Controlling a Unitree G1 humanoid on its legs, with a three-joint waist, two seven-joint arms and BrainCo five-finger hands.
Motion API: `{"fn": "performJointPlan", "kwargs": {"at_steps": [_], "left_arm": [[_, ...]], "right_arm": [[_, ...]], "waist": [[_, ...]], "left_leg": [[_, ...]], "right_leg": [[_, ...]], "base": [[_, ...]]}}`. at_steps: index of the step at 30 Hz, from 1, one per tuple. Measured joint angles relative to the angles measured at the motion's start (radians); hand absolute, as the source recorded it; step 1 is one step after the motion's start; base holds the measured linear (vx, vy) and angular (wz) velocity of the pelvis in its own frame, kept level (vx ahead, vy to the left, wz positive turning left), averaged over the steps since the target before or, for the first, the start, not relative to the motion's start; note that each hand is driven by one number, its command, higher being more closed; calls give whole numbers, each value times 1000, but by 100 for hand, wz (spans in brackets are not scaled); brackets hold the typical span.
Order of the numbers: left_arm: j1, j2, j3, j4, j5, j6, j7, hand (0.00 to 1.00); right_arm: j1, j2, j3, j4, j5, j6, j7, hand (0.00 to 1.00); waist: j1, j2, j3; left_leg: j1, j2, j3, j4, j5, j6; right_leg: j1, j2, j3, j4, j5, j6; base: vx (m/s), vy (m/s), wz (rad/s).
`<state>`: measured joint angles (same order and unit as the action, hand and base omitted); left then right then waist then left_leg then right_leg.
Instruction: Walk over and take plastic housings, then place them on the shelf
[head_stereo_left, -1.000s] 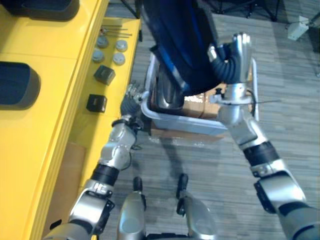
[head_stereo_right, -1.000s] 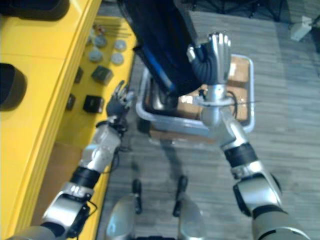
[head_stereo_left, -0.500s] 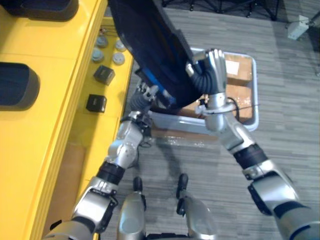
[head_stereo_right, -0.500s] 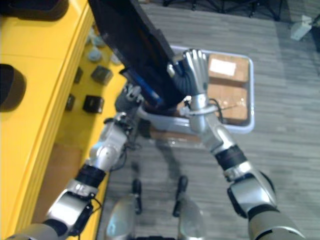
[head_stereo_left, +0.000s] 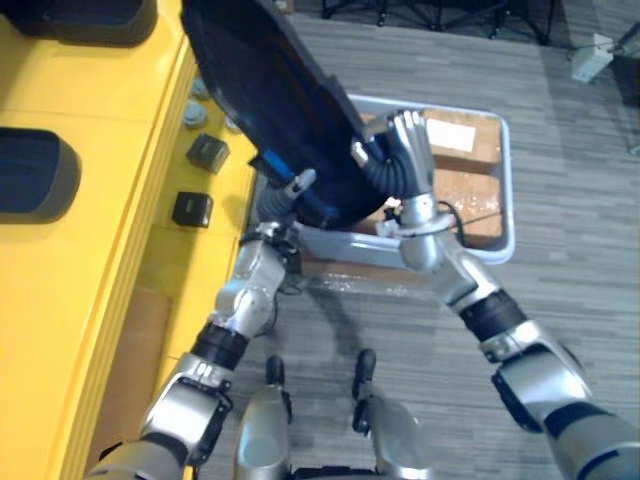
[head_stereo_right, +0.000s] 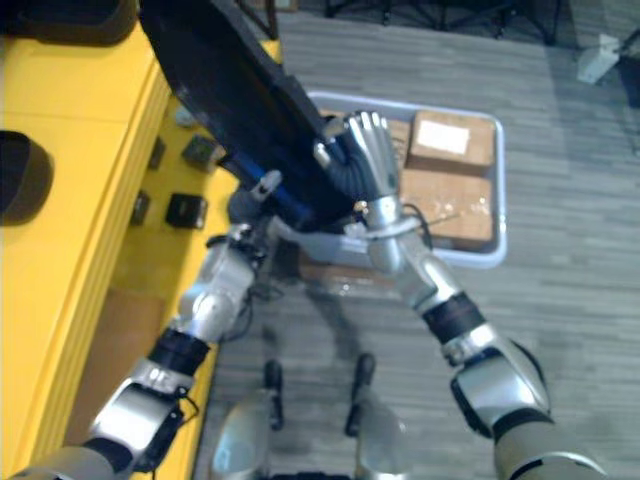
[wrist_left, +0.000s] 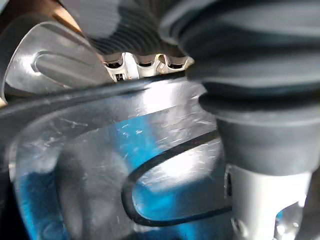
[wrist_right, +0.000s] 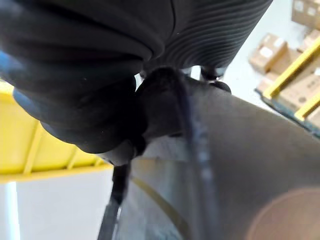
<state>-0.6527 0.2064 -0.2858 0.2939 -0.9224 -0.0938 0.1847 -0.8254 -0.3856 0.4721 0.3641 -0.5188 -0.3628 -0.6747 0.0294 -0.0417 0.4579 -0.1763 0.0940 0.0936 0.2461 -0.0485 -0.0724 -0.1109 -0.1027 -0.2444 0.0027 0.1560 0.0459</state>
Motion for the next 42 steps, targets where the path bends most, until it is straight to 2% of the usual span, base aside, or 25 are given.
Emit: {"fn": "performJointPlan", "kwargs": {"at_steps": [3, 6, 13, 20, 21, 25, 28, 31, 33, 34, 35, 37, 39, 42], "left_arm": [[1, 0, 0, 0, 13, -1, 14, 100], [2, -6, 0, 0, 63, -36, 40, 100], [11, -21, 2, -1, 57, -124, 58, 100], [100, -29, -1, -40, 56, -126, 45, 100], [118, -29, -5, -44, 57, -128, 35, 100], [167, -30, -11, -67, 56, -132, 0, 100], [228, -26, -9, -97, 56, -147, -26, 100], [307, -29, -10, -115, 76, -153, -30, 100], [365, -34, 0, -169, 184, -166, 21, 100], [396, -50, 10, -208, 315, -179, 97, 100], [408, -60, 22, -225, 375, -190, 129, 100], [449, -89, 63, -298, 574, -218, 233, 100], [477, -100, 94, -340, 685, -235, 285, 100], [521, -113, 143, -395, 860, -238, 360, 100]], "right_arm": [[25, 23, -3, -6, 38, -5, 4, 100], [81, 32, -9, -50, 89, -5, 19, 100], [180, 88, -28, -146, 132, -4, 27, 100], [302, 118, -28, -206, 133, -7, 42, 100], [323, 118, -28, -212, 133, -13, 42, 0], [390, 125, -23, -248, 136, -46, 47, 0], [445, 125, -4, -269, 172, -75, 82, 0], [520, 124, 24, -268, 200, -92, 107, 0], [572, 121, 33, -268, 245, -103, 114, 0], [594, 121, 31, -268, 279, -105, 131, 0], [601, 121, 28, -268, 292, -106, 136, 0], [624, 121, -1, -287, 352, -122, 174, 0], [636, 121, -24, -323, 392, -135, 210, 0], [652, 121, -95, -382, 502, -155, 265, 0]], "waist": [[0, -20, -1], [-1, -36, 0], [-16, -36, 0], [-25, -36, 0], [-27, -36, 0], [-35, -38, -2], [-37, -48, -8], [-36, -50, -37], [-31, -49, -71], [-23, -48, -91], [-19, -48, -95], [-12, -41, -115], [-8, -32, -140], [-6, -13, -180]], "left_leg": [[0, 2, 0, 0, 0, 0], [0, -1, 1, 0, 0, 0], [1, 0, 4, 0, -1, 0], [24, -1, 26, -21, -1, 0], [33, -2, 27, -28, -1, 0], [56, -1, 27, -32, -7, -1], [69, -1, 30, -44, -8, -2], [88, 0, 26, -46, -19, -3], [91, -2, 21, -46, -24, -3], [95, -3, 20, -46, -27, -3], [105, -3, 20, -48, -27, -3], [133, -4, 14, -56, -32, -5], [142, -6, 11, -61, -34, -5], [150, -6, 6, -62, -36, -5]], "right_leg": [[2, 1, 0, -5, 1, -1], [5, 0, 0, -12, 5, 2], [5, 0, 2, -16, 5, 1], [10, -1, 21, -25, 5, 1], [18, -1, 22, -29, 6, 2], [45, 1, 19, -41, 3, 3], [57, 1, 19, -51, 3, 3], [86, 3, 11, -69, -1, 7], [98, 4, 2, -78, -4, 10], [101, 7, 2, -78, -5, 10], [111, 10, 1, -79, -5, 10], [137, 11, -6, -80, -15, 10], [145, 10, -9, -81, -30, 5], [154, 10, -16, -80, -38, 9]], "base": [[0, 0, 0], [0, 0, 0], [0, 0, 0], [6, 14, -9], [0, 0, 0], [32, 9, 1], [13, 5, 1], [47, 10, 6], [61, 10, 8], [58, 1, 3], [50, -3, 4], [22, 2, 7], [-21, 6, 6], [-10, 3, 4]]}}
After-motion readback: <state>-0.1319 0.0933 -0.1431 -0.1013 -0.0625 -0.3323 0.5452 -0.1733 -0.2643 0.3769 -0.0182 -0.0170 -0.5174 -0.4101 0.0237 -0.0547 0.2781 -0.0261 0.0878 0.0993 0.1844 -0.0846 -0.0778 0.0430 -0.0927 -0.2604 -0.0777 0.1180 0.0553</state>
